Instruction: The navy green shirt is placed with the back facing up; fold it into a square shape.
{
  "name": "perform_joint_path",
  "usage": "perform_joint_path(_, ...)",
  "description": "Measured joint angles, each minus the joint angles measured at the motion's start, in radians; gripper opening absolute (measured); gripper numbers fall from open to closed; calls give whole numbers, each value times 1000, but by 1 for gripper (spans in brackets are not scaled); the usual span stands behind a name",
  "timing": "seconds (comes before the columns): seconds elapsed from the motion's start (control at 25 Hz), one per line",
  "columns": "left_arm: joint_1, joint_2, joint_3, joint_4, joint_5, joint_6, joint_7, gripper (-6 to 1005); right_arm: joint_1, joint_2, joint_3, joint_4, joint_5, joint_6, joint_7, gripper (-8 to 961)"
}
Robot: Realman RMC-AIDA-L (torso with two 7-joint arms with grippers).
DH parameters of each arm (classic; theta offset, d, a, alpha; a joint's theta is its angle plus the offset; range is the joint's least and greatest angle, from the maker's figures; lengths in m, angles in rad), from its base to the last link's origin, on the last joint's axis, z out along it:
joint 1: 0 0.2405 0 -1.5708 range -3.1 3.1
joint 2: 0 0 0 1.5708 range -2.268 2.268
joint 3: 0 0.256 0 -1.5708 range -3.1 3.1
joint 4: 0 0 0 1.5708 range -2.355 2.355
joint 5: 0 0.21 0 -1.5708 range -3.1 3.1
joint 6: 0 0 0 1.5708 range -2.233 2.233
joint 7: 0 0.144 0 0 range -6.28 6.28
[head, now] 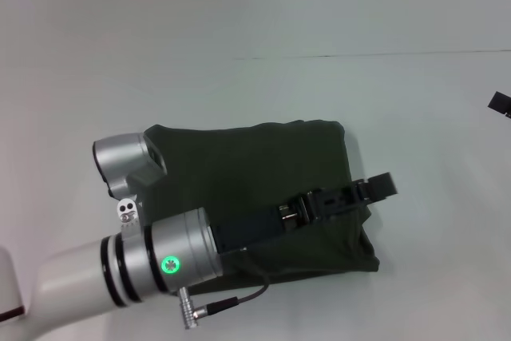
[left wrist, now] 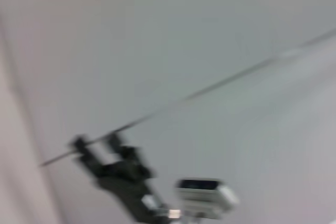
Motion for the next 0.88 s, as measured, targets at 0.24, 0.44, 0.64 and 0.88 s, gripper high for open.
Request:
perform_joint_path(0.24, 39, 5, -16, 109, -19, 172, 8, 413, 10, -4, -4, 0, -10, -3, 34, 902)
perform_joint_path(0.44, 115, 10, -71, 257, -36, 147, 4, 531, 26, -42, -8, -3, -55, -2, 175, 902)
perform_joint_path(0.64, 185, 13, -130, 348, -63, 105, 1, 742, 59, -110, -42, 0, -130, -7, 345, 902)
perform_joint_path(0.88, 218, 20, -146, 377, -66, 28, -18, 965, 89, -134, -113, -4, -140, -12, 399, 902)
